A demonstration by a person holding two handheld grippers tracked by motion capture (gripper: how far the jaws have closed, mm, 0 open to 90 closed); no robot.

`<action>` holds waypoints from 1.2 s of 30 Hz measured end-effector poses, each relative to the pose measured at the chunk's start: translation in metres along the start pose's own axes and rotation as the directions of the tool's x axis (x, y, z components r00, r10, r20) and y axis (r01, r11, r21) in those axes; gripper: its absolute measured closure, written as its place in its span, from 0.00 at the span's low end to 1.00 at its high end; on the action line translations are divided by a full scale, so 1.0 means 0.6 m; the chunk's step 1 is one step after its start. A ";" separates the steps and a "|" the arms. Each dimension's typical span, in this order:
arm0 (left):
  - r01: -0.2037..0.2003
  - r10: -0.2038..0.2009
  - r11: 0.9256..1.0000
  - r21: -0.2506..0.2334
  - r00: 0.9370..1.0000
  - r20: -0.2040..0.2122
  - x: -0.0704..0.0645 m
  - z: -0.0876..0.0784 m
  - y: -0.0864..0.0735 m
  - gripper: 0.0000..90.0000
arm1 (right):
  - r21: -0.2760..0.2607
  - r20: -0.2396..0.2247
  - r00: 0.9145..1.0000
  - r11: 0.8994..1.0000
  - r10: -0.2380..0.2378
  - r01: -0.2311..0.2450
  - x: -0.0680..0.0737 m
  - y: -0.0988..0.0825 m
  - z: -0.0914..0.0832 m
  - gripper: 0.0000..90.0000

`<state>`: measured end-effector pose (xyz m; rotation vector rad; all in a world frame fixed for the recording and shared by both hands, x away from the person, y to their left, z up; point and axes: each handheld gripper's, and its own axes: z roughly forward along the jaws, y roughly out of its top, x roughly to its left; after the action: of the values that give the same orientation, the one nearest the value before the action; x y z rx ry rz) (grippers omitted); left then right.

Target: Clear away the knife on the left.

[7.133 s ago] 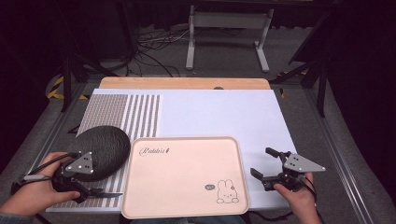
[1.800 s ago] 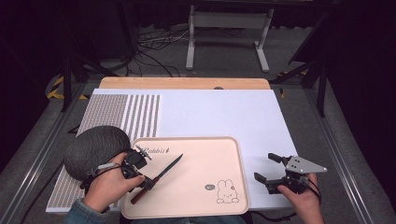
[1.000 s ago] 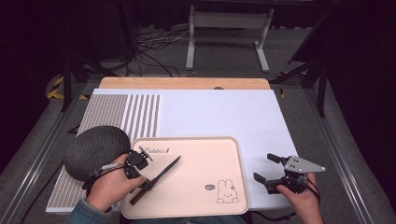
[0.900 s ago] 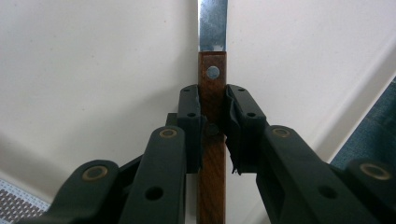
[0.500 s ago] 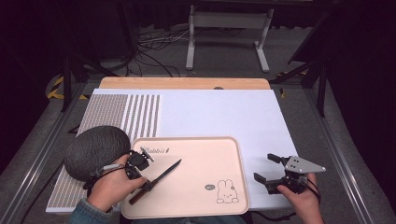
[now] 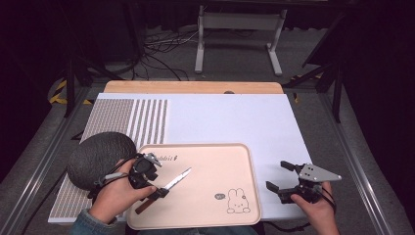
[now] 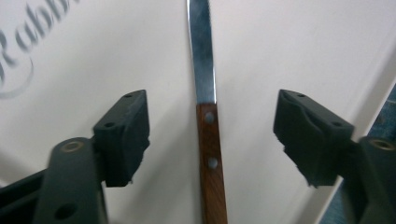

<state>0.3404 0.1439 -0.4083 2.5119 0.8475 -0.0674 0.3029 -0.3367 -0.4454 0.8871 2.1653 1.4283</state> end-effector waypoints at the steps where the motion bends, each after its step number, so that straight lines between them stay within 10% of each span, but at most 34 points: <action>1: -0.029 0.029 0.999 -0.018 1.000 -0.007 -0.001 0.000 0.001 0.26 | 0.000 0.000 1.000 1.000 0.000 0.000 0.000 0.000 0.000 0.08; 13: -0.134 0.138 0.987 -0.091 0.990 0.038 -0.005 0.008 0.006 0.48 | -0.001 -0.002 1.000 1.000 0.000 0.000 -0.001 -0.001 0.001 0.08; 21: -0.257 0.266 0.959 -0.117 0.962 0.062 -0.005 0.024 0.009 0.83 | 0.002 -0.002 1.000 1.000 -0.003 0.003 -0.001 -0.001 0.002 0.08; 27: -0.333 0.336 0.941 -0.055 0.940 0.058 -0.016 0.049 0.015 1.00 | 0.003 -0.003 1.000 1.000 -0.002 0.002 -0.001 -0.002 0.002 0.08; 36: -0.353 0.352 0.936 0.008 0.934 0.062 -0.019 0.062 0.015 1.00 | 0.005 -0.005 1.000 1.000 0.000 0.000 -0.001 -0.002 0.003 0.07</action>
<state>0.3404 0.1140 -0.4347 2.6251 0.3631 -0.0303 0.3040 -0.3363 -0.4474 0.8865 2.1733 1.4267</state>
